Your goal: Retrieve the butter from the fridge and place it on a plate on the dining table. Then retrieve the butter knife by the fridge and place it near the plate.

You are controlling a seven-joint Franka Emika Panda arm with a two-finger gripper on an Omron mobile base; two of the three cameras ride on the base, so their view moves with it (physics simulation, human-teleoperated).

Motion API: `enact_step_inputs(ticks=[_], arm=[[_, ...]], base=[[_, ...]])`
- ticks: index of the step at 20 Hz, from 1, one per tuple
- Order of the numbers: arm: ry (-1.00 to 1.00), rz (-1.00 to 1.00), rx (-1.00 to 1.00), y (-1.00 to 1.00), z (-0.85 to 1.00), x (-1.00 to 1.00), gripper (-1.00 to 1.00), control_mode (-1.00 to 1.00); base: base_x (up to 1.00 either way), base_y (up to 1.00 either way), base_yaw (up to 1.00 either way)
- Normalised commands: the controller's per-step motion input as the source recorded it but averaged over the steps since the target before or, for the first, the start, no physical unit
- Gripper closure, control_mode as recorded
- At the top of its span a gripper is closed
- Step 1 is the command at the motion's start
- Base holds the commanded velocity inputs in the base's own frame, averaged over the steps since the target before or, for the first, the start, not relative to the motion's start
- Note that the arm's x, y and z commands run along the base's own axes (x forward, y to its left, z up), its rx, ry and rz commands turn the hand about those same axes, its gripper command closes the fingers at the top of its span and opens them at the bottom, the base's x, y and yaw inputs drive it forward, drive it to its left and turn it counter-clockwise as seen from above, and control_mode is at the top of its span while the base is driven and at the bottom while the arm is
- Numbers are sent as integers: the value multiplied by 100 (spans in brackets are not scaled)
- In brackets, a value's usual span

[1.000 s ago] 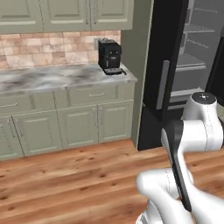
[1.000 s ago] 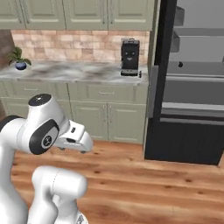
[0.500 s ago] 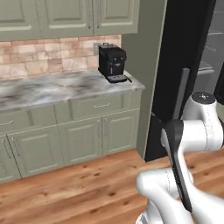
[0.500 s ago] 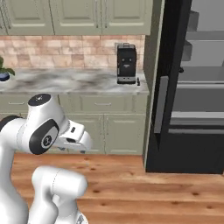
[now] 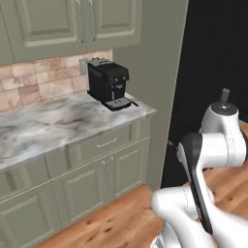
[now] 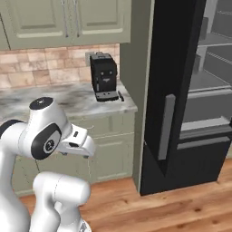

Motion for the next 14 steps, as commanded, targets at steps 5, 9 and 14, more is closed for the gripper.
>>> enact_step_inputs(ticks=[5,9,14], arm=[[0,0,0,0,0,0,-100,100],[0,0,0,0,0,0,-100,100],[0,0,0,0,0,0,-100,100]], base=[[47,54,-30],[38,46,-23],[35,33,-16]])
